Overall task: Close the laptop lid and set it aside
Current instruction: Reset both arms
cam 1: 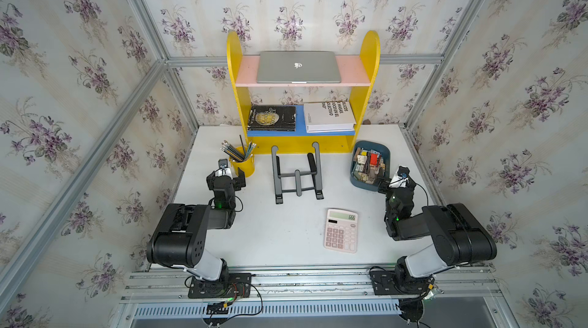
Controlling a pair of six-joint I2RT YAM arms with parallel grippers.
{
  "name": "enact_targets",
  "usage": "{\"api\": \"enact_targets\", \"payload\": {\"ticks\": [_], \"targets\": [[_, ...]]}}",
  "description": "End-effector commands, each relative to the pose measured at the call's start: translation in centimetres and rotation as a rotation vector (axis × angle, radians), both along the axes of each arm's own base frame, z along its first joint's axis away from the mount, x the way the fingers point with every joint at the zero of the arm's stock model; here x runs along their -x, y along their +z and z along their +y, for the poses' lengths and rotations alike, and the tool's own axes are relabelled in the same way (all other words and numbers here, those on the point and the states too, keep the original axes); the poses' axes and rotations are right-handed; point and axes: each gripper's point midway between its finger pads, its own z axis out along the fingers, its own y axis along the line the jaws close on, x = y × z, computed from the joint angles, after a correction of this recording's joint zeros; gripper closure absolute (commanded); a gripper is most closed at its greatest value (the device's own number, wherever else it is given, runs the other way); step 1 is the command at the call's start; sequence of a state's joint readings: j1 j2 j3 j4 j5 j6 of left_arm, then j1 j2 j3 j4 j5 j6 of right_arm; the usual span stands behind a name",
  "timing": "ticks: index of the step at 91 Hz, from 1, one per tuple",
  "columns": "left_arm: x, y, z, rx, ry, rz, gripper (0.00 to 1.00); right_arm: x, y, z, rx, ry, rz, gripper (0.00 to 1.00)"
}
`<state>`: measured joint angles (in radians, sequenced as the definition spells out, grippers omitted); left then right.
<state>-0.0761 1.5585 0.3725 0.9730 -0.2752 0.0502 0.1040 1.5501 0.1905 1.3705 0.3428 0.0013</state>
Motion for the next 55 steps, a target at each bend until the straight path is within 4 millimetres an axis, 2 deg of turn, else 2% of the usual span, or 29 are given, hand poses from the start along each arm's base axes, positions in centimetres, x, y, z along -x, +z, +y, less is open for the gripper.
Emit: {"api": "enact_targets", "payload": {"ticks": [1,17,55], "targets": [[0.00,-0.32,-0.07,0.011,-0.006,0.016,0.01,-0.20,-0.11,0.84,-0.023,0.050,0.008,0.00],[0.05,-0.31,-0.10,0.011,-0.007,0.014,0.01,-0.35,0.11,1.69,-0.005,0.094,-0.005,0.00],[-0.02,-0.37,-0.08,0.010,-0.006,0.018,0.01,-0.31,-0.04,1.63,-0.002,0.090,0.001,0.00]]}}
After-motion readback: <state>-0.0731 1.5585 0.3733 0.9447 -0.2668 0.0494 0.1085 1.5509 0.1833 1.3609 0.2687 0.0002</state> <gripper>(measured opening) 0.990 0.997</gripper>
